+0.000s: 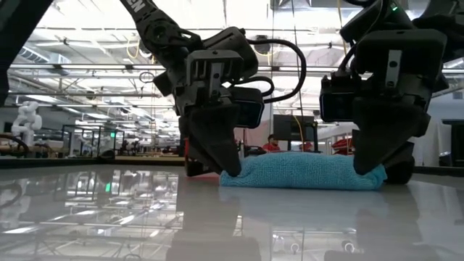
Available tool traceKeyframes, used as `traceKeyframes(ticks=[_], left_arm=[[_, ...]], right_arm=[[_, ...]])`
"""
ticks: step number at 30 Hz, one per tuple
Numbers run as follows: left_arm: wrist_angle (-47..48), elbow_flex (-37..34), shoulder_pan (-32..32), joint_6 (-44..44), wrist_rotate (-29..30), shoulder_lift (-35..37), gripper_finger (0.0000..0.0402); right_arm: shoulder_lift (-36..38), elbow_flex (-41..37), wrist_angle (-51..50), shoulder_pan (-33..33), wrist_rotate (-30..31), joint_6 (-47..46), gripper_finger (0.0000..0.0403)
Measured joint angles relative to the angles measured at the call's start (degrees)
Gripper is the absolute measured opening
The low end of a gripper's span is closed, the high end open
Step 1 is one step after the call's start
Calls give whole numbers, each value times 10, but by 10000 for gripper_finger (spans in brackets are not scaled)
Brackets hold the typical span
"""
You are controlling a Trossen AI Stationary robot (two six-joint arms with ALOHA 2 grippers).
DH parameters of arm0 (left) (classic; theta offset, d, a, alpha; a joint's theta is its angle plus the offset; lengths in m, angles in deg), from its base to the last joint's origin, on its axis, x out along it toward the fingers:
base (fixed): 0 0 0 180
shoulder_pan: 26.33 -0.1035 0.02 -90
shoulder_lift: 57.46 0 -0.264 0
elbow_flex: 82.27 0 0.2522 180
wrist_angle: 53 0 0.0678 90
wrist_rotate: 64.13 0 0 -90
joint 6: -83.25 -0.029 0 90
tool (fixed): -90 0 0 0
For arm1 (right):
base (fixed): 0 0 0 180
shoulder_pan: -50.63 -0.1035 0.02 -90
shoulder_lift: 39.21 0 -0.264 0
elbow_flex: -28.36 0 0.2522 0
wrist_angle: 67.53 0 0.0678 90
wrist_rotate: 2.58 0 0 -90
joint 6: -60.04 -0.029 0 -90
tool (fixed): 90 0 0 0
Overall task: Roll towel
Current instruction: Roll the blue towel
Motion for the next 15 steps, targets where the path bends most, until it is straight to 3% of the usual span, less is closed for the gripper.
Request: traceKeyframes(ticks=[9, 15], left_arm=[[11, -3, -4, -16, -24, 17, 44], [20, -4, -4, -48, -21, 42, 94]], right_arm=[[0, 0, -8, 9, -22, -22, 13], [0, 0, -14, 18, -59, -30, 13]])
